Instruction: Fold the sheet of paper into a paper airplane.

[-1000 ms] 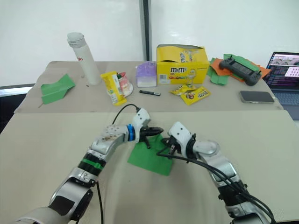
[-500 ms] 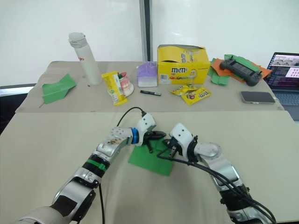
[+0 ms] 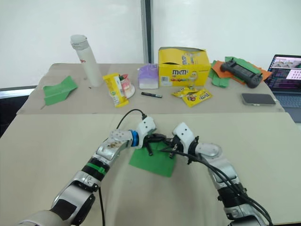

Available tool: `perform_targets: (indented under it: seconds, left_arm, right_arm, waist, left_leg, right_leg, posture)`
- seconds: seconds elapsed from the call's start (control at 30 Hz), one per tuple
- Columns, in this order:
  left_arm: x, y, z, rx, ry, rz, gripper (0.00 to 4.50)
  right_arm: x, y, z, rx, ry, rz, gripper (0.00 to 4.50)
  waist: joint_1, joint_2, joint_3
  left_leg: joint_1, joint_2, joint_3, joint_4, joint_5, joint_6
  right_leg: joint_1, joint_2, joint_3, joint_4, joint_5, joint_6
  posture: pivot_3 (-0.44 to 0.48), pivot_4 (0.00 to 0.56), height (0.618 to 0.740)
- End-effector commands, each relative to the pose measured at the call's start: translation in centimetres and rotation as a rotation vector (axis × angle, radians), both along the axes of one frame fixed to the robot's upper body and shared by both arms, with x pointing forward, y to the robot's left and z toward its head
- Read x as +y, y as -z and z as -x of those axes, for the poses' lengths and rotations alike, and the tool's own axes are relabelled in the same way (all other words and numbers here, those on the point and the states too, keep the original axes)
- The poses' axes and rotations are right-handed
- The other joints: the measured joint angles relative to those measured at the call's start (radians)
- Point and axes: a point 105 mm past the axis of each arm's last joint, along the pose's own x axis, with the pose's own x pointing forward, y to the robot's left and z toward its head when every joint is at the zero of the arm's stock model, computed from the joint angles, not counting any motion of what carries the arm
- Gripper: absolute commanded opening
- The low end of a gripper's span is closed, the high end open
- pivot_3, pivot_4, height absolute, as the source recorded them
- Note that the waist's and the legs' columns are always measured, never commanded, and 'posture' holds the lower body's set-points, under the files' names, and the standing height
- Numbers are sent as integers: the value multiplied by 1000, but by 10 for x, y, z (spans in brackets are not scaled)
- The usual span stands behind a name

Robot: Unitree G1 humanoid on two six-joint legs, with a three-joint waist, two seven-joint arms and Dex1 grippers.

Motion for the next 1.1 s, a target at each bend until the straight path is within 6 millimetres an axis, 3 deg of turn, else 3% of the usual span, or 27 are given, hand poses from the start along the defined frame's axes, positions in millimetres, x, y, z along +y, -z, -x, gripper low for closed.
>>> perform_targets:
  seconds: [0.03, 0.57, 1.1]
  left_arm:
    - [-2, 10, 6, 25, 16, -28, 17]
    - [-5, 8, 4, 23, 25, -27, 17]
    - [-5, 9, 3, 22, 34, -33, 17]
  right_arm:
    - [-10, 20, 13, 84, 5, 10, 0]
    - [-19, 46, 46, 170, -31, 57, 0]
    - [-38, 46, 71, 224, 63, -49, 0]
  waist:
    - [2, 0, 0]
    - [4, -1, -2]
    - [16, -3, -4]
  left_leg:
    - [0, 0, 0, 0, 0, 0]
    - [1, 0, 0, 0, 0, 0]
    - [1, 1, 0, 0, 0, 0]
  right_leg:
    - [0, 0, 0, 0, 0, 0]
    - [1, 0, 0, -1, -1, 1]
    - [2, 0, 0, -1, -5, 8]
  posture:
    - [0, 150, 740]
    - [0, 150, 740]
    - [0, 150, 740]
